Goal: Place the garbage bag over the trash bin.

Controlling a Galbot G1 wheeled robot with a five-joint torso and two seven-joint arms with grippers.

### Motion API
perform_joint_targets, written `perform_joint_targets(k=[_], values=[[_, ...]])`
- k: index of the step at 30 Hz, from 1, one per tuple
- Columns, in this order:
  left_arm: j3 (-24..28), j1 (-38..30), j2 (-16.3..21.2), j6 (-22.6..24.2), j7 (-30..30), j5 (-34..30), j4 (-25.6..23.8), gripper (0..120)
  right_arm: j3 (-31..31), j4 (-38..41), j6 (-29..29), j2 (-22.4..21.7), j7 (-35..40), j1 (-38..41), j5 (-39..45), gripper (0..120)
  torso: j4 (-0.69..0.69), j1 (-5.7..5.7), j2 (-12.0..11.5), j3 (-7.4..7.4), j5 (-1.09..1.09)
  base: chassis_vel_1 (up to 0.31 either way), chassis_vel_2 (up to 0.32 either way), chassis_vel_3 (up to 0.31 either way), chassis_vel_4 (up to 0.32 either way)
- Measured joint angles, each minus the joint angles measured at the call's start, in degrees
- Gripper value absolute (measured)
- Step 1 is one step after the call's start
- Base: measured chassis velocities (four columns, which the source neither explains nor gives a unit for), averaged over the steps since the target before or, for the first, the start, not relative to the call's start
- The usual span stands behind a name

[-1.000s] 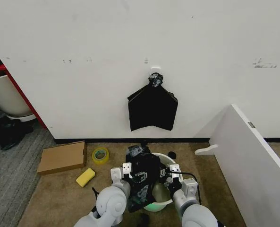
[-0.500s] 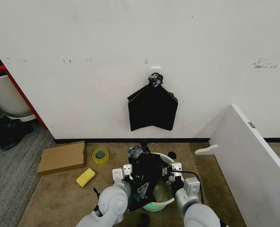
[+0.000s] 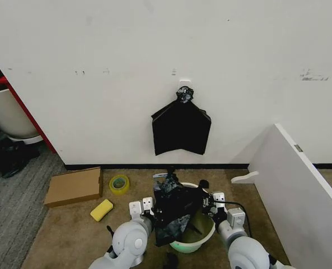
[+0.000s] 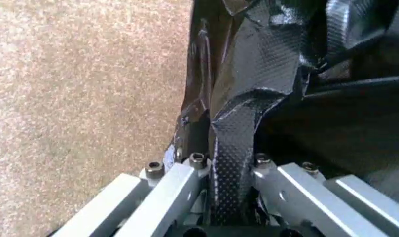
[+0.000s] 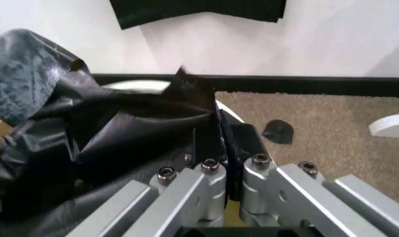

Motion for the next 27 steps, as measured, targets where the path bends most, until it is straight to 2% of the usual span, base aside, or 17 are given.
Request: perform_joint_targets(k=[10,15,18,21,27], values=[[-4.26,0.96,-0.97,-0.83,0.25,-0.26,0.49,1,-0.27,0.68,2.24,-0.57,-1.06,-0.56,-0.90,0,0.00,0.01,0.00,0.00,0.00,0.000,0.000,0.000,0.000],[-7.41,2.60,-1.12,-1.64,2.66,1.64,-0.32,1,-0.05,1.47,3.81,-0.76,-1.96,0.86,-1.34,0,0.00,0.01,0.00,0.00,0.00,0.000,0.000,0.000,0.000],[-9.29,4.75,-0.60,-3.30,5.89,5.01,-1.57,1,-0.06,1.52,3.93,-1.22,-2.21,3.05,-0.70,0,0.02,0.01,0.00,0.00,-0.01,0.000,0.000,0.000,0.000],[-11.76,8.06,0.68,-7.74,11.80,11.54,-3.81,1,-0.08,1.35,3.99,-1.68,-2.89,4.99,0.37,0,0.02,0.01,0.00,0.00,-0.01,0.000,0.000,0.000,0.000],[-14.99,12.26,2.98,-10.12,16.62,15.83,-7.44,1,-0.28,0.72,7.03,-1.00,-6.88,6.41,0.46,0,0.01,0.01,0.00,-0.01,-0.01,0.000,0.000,0.000,0.000]])
